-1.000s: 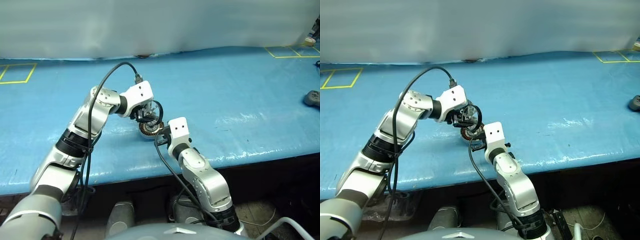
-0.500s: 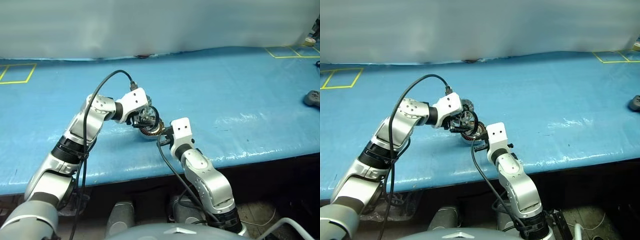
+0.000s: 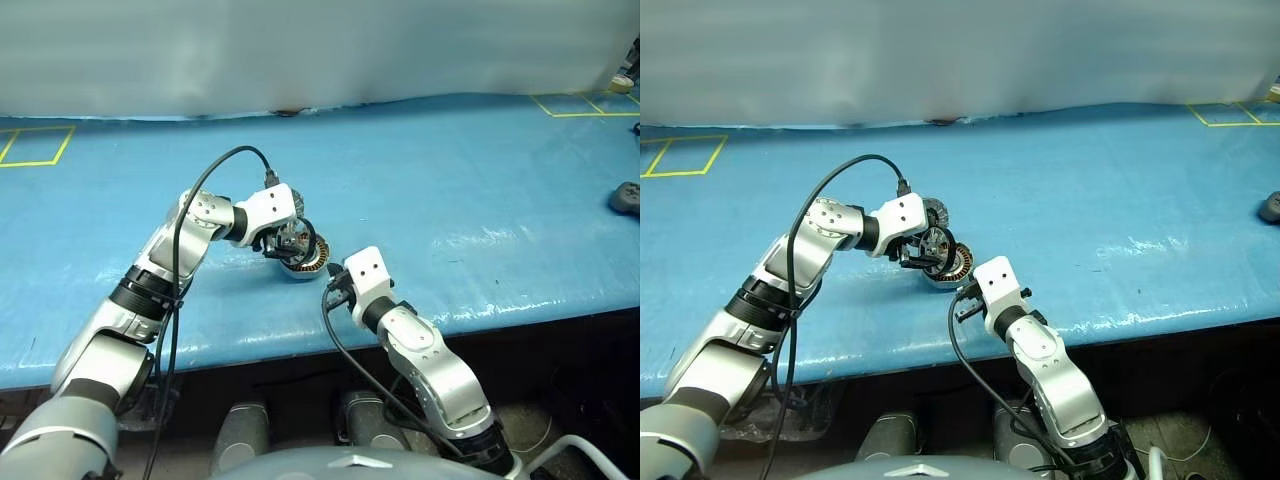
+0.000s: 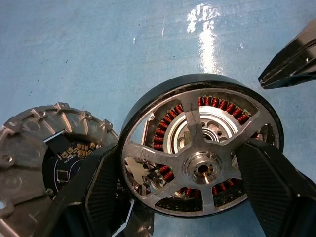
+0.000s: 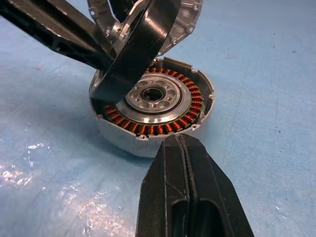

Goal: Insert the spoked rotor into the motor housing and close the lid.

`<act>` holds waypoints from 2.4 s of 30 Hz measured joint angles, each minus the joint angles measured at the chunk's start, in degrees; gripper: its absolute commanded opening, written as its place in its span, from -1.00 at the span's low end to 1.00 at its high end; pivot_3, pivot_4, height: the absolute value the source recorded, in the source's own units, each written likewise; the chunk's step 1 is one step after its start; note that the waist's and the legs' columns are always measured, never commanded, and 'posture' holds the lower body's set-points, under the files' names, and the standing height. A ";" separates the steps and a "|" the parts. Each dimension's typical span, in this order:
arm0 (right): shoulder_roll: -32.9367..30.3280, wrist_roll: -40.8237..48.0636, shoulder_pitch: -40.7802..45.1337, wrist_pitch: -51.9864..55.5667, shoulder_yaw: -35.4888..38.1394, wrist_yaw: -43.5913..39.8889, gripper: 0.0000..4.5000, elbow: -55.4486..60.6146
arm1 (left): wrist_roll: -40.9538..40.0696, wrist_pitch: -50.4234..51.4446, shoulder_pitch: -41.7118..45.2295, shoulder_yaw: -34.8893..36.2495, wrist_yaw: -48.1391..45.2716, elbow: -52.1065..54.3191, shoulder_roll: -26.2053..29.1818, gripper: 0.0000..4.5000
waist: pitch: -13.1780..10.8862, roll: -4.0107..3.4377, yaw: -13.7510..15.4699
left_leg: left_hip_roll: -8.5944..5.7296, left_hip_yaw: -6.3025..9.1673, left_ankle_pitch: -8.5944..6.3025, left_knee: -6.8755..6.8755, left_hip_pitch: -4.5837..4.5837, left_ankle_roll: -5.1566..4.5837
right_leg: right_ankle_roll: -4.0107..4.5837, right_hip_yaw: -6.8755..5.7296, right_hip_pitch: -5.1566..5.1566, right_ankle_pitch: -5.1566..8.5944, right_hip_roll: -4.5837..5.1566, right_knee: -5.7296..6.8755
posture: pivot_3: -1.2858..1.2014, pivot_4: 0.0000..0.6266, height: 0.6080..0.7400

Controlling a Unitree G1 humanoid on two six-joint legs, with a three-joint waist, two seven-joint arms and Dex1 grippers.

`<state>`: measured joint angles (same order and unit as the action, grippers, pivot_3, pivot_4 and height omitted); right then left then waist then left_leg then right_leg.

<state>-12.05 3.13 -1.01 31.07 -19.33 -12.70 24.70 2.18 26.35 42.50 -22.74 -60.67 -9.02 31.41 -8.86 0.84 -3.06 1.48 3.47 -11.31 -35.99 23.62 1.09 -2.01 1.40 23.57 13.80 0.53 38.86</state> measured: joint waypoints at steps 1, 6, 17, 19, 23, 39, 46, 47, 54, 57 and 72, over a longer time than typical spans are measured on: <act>-0.86 0.04 -0.49 -1.61 0.11 -0.90 -1.00 -0.32 | 0.01 -0.30 0.06 -0.15 -0.05 -0.07 0.00 0.52 | 0.00 0.00 0.03 | 0.00 -0.01 0.00 0.00 -0.01 0.00 | 0.00 0.00 -0.01 0.00 0.00 0.00 | 0.03 -0.52 1.00; -4.08 0.50 -3.85 -17.51 2.43 -6.19 -1.00 -6.44 | 0.00 -0.60 0.23 -0.34 -0.63 -0.10 -0.17 0.52 | 0.00 0.01 0.08 | 0.00 -0.02 0.00 0.00 -0.02 0.00 | -0.01 0.01 -0.03 0.00 0.00 -0.02 | 0.03 -0.52 1.00; -5.60 8.13 -1.02 -32.37 10.32 -17.86 -1.00 -19.11 | -0.05 -0.62 0.23 -0.39 -1.88 -0.05 -0.14 0.52 | 0.00 0.01 0.29 | 0.00 -0.04 0.00 -0.01 -0.05 0.00 | -0.02 0.03 -0.08 -0.01 -0.02 -0.01 | 0.03 -0.52 1.00; -5.96 9.88 -0.12 -32.41 10.13 -21.75 -1.00 -20.28 | -0.05 -0.67 0.23 -0.40 -1.94 -0.05 -0.14 0.52 | 0.00 0.00 0.33 | 0.00 -0.03 0.00 -0.01 -0.06 0.00 | -0.01 0.03 -0.08 -0.01 -0.02 -0.01 | 0.03 -0.52 1.00; -6.79 10.79 1.89 -31.90 7.99 -28.17 -1.00 -23.02 | -0.04 -0.72 0.23 -0.42 -2.21 -0.04 -0.13 0.52 | 0.00 0.00 0.34 | 0.00 -0.04 0.00 -0.02 -0.06 0.00 | -0.01 0.04 -0.08 -0.01 -0.02 -0.01 | 0.03 -0.52 1.00; -3.33 8.49 11.58 -34.19 8.74 -30.15 -1.00 -40.79 | 0.00 -1.99 0.24 -0.91 -4.44 0.18 0.18 0.52 | -0.01 -0.01 0.49 | 0.00 -0.05 0.00 -0.01 -0.10 0.00 | 0.00 0.06 -0.11 -0.05 -0.02 0.00 | 0.03 -0.52 1.00; -1.62 9.76 12.02 -34.48 10.90 -30.80 -0.75 -42.65 | 0.08 -2.25 0.24 -1.39 -4.98 0.18 0.19 0.52 | -0.01 -0.01 0.50 | 0.00 -0.06 0.00 -0.01 -0.15 0.00 | 0.01 0.07 -0.16 -0.06 -0.03 0.01 | 0.03 -0.52 1.00; -1.69 9.76 12.01 -34.48 10.92 -31.05 -0.61 -42.64 | 0.13 -2.36 0.24 -1.52 -5.18 0.18 0.20 0.52 | -0.01 -0.01 0.51 | 0.00 -0.06 0.00 -0.01 -0.14 0.00 | 0.00 0.07 -0.16 -0.06 -0.03 0.00 | 0.03 -0.52 1.00; -1.89 9.39 11.54 -34.91 11.01 -31.83 0.40 -42.47 | 1.67 -4.14 1.25 -2.78 -6.25 -0.15 0.19 0.52 | 0.00 -0.02 0.58 | 0.00 -0.06 0.00 -0.01 -0.15 0.00 | 0.01 0.07 -0.16 -0.06 -0.03 0.01 | 0.03 -0.52 1.00; -1.88 8.87 11.22 -35.69 11.01 -31.54 0.67 -42.43 | 1.87 -4.94 2.06 -2.98 -6.88 -1.60 -0.01 0.52 | 0.00 -0.01 0.62 | 0.00 -0.06 0.00 -0.01 -0.15 0.00 | 0.01 0.07 -0.16 -0.05 -0.03 0.01 | 0.03 -0.52 1.00; -1.30 8.11 9.01 -36.08 11.18 -29.95 0.67 -40.35 | 6.33 -7.97 10.75 -5.93 -9.00 -13.40 -3.22 0.52 | 0.00 -0.01 0.90 | -0.02 -0.06 0.00 -0.04 -0.14 0.00 | -0.01 0.06 -0.18 -0.06 -0.03 0.00 | 0.03 -0.52 1.00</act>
<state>-13.35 11.24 8.00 -5.01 -8.16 -42.65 -15.65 8.51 18.38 53.25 -28.67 -69.67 -22.41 28.19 -8.86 0.83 -2.16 1.47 3.42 -11.31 -36.02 23.48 1.09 -2.02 1.46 23.39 13.74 0.49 38.85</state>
